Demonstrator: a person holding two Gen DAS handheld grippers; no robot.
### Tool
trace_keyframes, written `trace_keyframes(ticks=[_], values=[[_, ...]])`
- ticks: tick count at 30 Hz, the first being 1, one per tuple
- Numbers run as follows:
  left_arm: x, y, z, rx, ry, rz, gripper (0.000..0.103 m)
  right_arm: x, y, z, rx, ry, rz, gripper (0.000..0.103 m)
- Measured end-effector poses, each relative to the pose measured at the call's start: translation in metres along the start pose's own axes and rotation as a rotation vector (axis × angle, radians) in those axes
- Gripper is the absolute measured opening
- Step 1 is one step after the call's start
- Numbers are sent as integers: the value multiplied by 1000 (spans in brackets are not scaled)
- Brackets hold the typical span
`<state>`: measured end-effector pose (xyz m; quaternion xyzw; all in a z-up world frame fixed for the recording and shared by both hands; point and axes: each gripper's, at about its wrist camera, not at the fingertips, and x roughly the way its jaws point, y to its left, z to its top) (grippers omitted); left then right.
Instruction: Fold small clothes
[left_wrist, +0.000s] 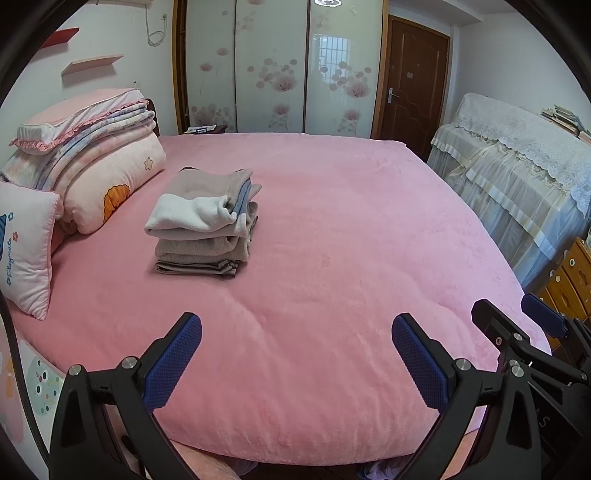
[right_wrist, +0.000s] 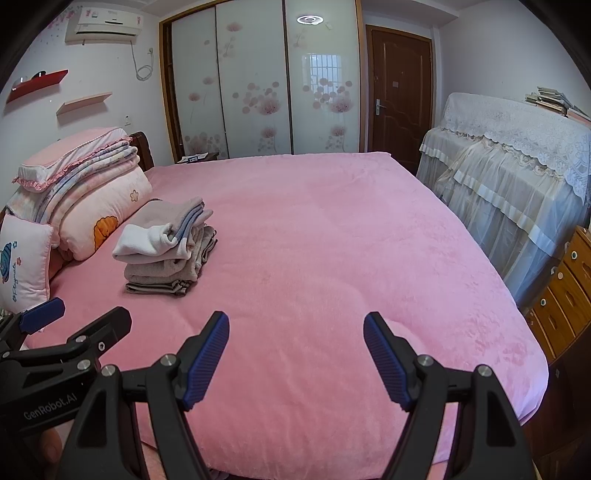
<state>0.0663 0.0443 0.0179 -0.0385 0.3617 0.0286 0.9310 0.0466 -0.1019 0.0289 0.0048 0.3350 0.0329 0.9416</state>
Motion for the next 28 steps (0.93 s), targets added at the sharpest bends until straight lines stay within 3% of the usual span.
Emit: trace_keyframes(ticks=[28], values=[[-4, -1, -3, -1, -9, -18, 102, -3, -6, -6, -10, -1, 1, 76]])
